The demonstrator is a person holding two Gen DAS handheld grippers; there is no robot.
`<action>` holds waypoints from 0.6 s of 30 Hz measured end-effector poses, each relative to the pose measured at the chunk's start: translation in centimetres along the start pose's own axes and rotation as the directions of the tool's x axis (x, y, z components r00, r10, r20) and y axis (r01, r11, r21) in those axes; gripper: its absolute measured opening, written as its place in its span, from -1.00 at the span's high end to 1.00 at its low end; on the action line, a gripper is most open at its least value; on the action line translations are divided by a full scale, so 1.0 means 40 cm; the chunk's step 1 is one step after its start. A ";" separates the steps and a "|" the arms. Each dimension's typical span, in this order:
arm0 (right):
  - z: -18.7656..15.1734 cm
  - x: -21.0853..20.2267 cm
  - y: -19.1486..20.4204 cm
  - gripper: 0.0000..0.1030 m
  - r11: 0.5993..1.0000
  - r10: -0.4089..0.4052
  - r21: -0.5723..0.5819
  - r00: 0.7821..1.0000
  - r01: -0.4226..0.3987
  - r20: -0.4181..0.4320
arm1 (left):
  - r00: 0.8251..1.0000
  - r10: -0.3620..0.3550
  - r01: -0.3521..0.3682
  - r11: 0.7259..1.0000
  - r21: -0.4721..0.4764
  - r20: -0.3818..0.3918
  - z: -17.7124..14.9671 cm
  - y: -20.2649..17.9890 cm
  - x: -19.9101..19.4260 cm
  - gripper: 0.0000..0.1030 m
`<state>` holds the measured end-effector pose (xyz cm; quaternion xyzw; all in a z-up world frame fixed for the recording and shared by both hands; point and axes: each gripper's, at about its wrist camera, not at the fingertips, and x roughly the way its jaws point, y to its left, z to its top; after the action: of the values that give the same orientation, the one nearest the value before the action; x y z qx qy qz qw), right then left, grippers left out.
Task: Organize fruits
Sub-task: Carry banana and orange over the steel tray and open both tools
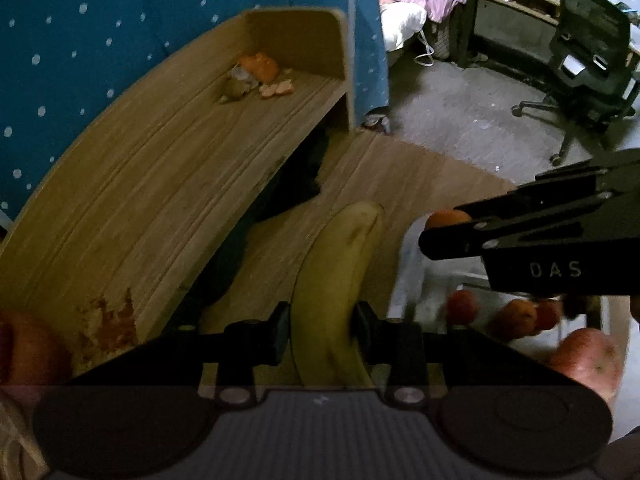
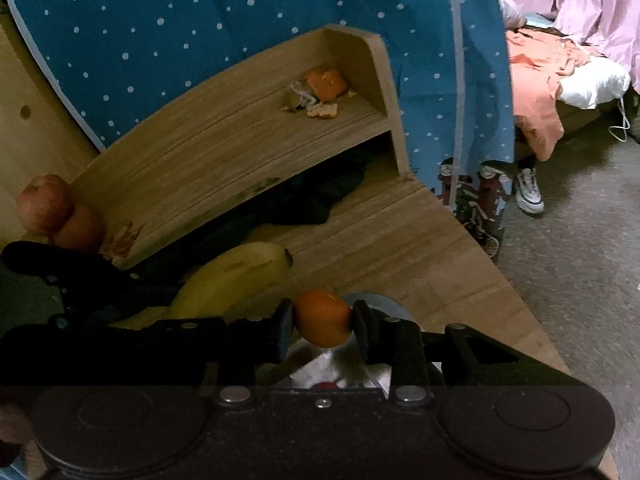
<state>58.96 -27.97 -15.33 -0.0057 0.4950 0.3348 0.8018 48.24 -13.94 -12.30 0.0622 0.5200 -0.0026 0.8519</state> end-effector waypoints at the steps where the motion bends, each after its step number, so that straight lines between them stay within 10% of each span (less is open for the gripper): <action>1: -0.006 -0.011 -0.002 0.35 1.000 -0.005 0.004 1.000 0.005 0.004 | 1.000 -0.007 0.007 1.000 0.001 0.005 0.000 -0.006 -0.006 0.26; 18: -0.169 -0.157 -0.026 0.35 0.992 -0.083 0.097 0.997 0.083 0.003 | 0.993 -0.112 0.111 0.994 0.014 0.038 -0.067 -0.106 -0.111 0.26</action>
<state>52.42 -34.41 -14.11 0.0138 0.5072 0.2766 0.8161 43.53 -18.13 -10.00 0.0380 0.5059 -0.0544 0.8601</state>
